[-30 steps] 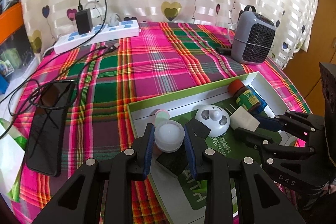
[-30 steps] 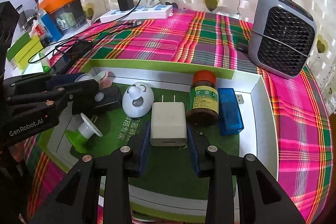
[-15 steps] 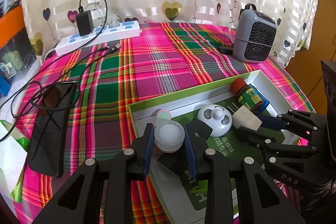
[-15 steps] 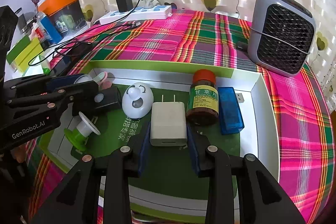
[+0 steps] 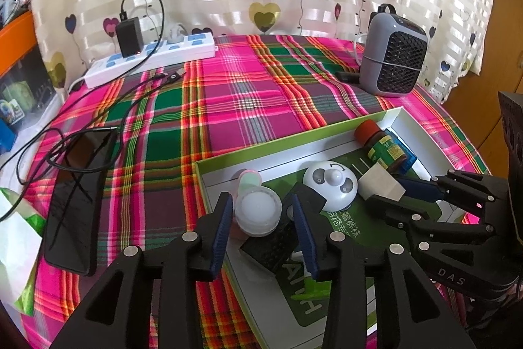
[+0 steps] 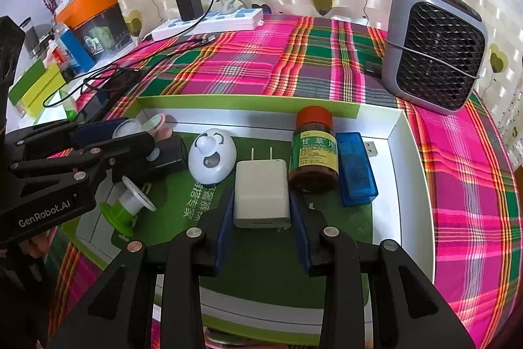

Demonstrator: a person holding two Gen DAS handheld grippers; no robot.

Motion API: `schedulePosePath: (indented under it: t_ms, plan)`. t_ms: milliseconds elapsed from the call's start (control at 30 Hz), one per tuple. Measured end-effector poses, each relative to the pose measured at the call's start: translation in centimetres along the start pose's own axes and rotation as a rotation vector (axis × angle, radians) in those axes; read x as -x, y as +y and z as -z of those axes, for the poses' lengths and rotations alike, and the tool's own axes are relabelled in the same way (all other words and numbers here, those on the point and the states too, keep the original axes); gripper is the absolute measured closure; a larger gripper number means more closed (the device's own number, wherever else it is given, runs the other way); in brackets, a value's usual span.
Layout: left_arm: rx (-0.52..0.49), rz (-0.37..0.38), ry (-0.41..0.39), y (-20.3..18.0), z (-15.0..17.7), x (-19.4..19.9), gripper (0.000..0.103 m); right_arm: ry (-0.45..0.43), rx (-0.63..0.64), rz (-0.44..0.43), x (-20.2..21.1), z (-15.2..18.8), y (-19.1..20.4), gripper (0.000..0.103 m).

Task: Organize rigid objects
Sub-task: 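Lower the white cap with the left tool while the right tool lowers the charger, open both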

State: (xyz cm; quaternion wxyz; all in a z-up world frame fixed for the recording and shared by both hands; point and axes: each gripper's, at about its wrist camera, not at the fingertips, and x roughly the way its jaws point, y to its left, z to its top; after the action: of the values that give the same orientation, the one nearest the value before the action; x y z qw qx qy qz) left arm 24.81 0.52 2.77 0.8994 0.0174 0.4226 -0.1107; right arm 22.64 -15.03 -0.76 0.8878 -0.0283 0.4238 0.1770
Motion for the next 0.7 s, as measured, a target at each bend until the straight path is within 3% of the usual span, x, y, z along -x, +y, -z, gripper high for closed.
schedulePosePath:
  t_ms: [233,700]
  plan:
    - [-0.001,-0.001,0.001,0.0,0.1,0.1,0.065,-0.014,-0.015,-0.004,0.4,0.1,-0.1,0.058]
    - [0.002,-0.020,-0.040,-0.2,1.1,2.6,0.065,-0.064,-0.043,-0.012,2.1,0.9,-0.1,0.058]
